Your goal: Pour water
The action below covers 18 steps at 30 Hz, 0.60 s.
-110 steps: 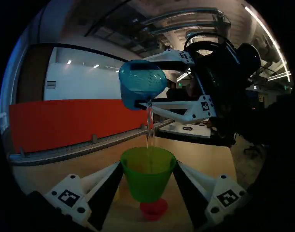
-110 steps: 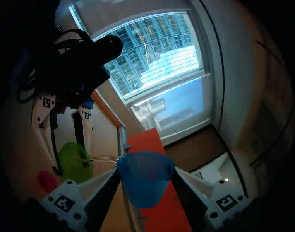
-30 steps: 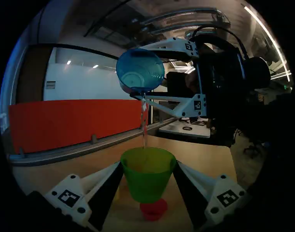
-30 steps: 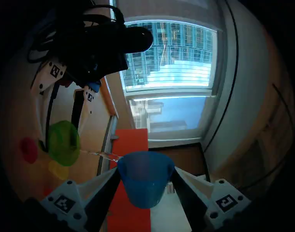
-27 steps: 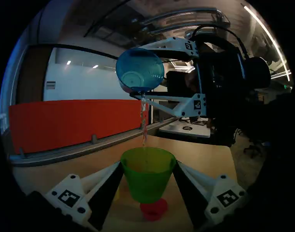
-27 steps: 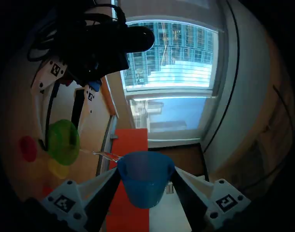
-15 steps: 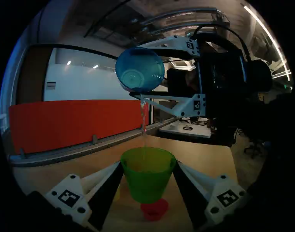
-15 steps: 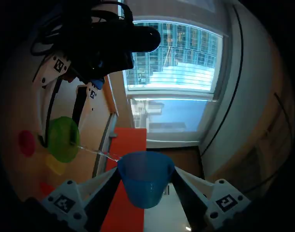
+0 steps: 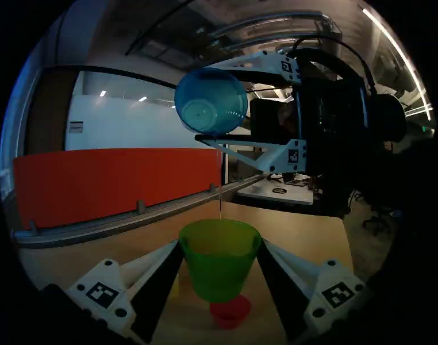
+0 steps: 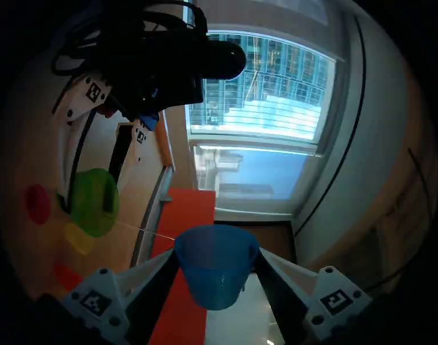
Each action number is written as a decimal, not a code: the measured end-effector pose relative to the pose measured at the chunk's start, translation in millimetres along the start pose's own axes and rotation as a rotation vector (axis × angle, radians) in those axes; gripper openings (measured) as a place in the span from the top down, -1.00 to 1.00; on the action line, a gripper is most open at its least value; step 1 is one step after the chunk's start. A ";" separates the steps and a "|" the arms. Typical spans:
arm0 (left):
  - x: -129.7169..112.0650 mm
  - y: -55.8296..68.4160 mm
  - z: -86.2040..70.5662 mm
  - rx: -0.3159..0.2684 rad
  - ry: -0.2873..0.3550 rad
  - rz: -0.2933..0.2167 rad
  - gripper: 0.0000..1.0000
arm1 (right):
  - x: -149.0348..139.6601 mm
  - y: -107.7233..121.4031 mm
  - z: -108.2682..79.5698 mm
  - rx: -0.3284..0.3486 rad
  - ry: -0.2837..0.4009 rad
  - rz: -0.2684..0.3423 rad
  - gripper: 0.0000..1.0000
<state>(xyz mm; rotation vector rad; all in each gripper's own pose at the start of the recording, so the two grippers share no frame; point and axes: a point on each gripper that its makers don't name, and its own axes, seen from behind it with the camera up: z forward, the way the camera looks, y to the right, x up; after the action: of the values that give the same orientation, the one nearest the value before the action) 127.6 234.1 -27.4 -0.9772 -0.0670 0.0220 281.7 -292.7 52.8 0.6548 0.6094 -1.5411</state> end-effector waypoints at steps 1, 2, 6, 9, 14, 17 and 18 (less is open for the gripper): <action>-0.1 -0.1 0.1 0.000 0.000 0.000 -0.74 | 0.3 -0.1 0.1 0.000 0.000 -0.003 -0.80; -0.1 -0.3 0.2 0.001 0.000 0.001 -0.74 | 0.7 -0.2 0.1 0.000 0.000 -0.007 -0.80; -0.4 -1.2 0.9 0.002 0.001 0.000 -0.74 | 2.6 -0.3 1.0 0.000 0.003 -0.015 -0.80; -0.4 -2.0 1.3 0.003 0.003 -0.003 -0.74 | 3.4 0.4 2.0 -0.002 0.006 -0.018 -0.80; 0.1 -2.7 1.0 0.006 0.004 -0.003 -0.74 | 2.2 -0.1 2.9 0.001 0.006 -0.013 -0.80; 0.4 -2.8 0.4 0.007 0.005 -0.003 -0.74 | 0.1 -1.0 3.0 0.002 0.006 0.009 -0.80; 0.4 -2.9 0.1 0.007 0.005 -0.003 -0.74 | -0.6 -1.6 2.8 0.004 0.006 0.024 -0.80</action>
<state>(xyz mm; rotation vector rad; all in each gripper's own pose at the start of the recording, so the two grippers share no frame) 128.0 232.6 -25.0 -0.9696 -0.0636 0.0173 280.0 -294.1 55.2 0.6680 0.6017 -1.5191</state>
